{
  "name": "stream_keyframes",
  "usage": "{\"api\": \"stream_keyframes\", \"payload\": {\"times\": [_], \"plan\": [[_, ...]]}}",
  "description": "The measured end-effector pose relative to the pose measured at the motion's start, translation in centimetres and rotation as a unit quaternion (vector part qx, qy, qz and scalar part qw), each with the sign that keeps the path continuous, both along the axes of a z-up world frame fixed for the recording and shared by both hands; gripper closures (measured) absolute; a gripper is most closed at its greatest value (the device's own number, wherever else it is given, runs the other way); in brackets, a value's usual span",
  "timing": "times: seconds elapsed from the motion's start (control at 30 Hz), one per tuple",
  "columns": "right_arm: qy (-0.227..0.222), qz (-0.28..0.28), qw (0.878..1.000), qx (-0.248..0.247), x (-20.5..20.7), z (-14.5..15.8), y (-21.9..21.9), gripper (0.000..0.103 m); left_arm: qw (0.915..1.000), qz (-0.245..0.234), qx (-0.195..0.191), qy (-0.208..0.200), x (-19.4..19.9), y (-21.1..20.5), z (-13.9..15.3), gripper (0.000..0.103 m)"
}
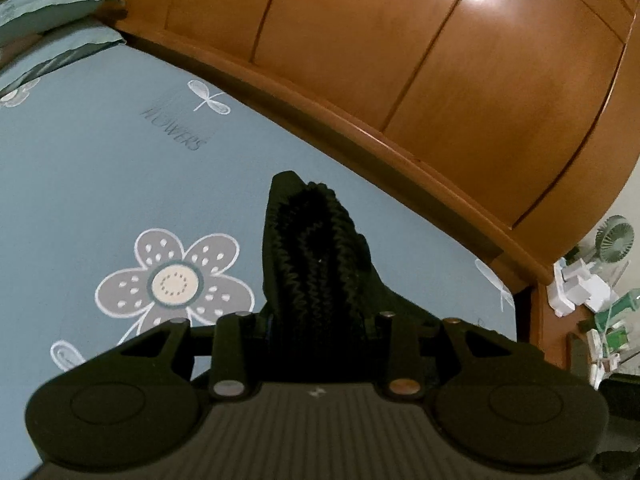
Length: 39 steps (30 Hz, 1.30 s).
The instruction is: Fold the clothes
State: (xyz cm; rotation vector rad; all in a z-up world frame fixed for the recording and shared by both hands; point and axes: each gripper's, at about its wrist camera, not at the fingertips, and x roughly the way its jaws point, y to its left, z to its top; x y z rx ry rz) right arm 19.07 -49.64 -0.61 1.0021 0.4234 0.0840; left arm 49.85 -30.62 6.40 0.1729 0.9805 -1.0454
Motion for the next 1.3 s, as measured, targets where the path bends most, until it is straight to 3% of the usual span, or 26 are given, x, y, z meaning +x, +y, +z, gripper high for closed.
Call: {"api": "stream_keyframes", "payload": {"times": [0.17, 0.37, 0.67, 0.83, 0.93, 1.07, 1.2, 1.3], "plan": [[0.018, -0.011, 0.999, -0.033, 0.7, -0.2, -0.4, 0.074, 0.9998, -0.002, 0.018, -0.009, 0.4, -2.2, -1.1, 0.070], [0.035, -0.014, 0.999, -0.036, 0.9, -1.0, -0.8, 0.073, 0.9994, -0.001, 0.028, -0.019, 0.6, -2.9, -2.5, 0.069], [0.053, -0.021, 0.998, -0.023, -0.1, -2.5, -1.8, 0.062, 0.9938, 0.027, 0.052, -0.094, 1.0, -2.1, -2.0, 0.054], [0.065, -0.023, 0.998, -0.014, -0.6, -3.4, -1.9, 0.055, 0.9906, 0.059, 0.041, -0.116, 2.0, -0.8, -0.8, 0.049], [0.068, -0.023, 0.997, -0.003, -1.3, -4.2, -1.8, 0.047, 0.9930, 0.069, 0.029, -0.092, 2.2, 0.3, -0.4, 0.046], [0.066, -0.031, 0.996, 0.041, -2.6, -5.7, -2.5, 0.038, 0.9968, 0.046, 0.010, -0.064, 0.0, 2.3, -1.4, 0.045], [0.046, -0.069, 0.989, 0.123, -4.6, -7.8, -3.9, 0.028, 0.9995, 0.023, -0.010, -0.021, -3.6, 5.9, -3.9, 0.045], [0.033, -0.110, 0.975, 0.189, -5.6, -9.6, -5.0, 0.022, 0.9994, 0.026, -0.022, 0.003, -6.2, 8.7, -6.2, 0.043]]}}
